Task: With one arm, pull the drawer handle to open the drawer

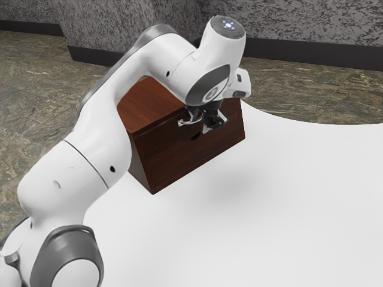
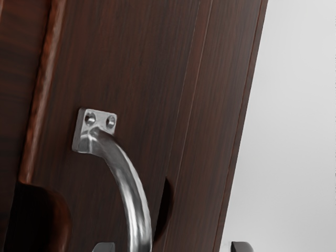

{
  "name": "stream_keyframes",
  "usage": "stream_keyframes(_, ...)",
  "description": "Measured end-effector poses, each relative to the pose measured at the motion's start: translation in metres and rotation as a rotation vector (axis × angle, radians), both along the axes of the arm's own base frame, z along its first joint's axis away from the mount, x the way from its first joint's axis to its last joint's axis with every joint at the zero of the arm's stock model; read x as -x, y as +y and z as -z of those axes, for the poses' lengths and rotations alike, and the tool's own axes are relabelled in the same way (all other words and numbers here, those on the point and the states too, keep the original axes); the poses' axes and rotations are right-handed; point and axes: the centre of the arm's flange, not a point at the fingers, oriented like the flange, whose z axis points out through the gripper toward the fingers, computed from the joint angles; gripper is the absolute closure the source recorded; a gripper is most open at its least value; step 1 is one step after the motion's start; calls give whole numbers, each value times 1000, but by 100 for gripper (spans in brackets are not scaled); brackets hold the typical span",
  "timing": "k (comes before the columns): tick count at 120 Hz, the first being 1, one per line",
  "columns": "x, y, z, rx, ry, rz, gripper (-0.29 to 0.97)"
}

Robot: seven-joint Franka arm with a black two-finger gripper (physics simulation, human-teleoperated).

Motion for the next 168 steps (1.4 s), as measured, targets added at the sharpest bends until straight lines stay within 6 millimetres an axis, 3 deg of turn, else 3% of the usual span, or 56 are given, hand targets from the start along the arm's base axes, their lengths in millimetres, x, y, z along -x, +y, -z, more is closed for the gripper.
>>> stream_keyframes(16,-4,-6,13,1,-2,-10,66)
stream_keyframes(43,6,-65,5,1,1,45,76)
stream_keyframes(72,25,-126,0,-16,26,106,79)
stream_keyframes(103,40,-169,5,-32,60,139,77)
stream_keyframes(116,46,-180,2,-33,62,144,81)
stream_keyframes(130,51,-188,-5,-38,58,147,75)
stream_keyframes(143,53,-188,-6,-37,63,142,76)
stream_keyframes(149,54,-188,-9,-37,59,140,84)
stream_keyframes(159,56,-188,-13,-37,55,137,75)
stream_keyframes(168,57,-186,-20,-35,47,134,78)
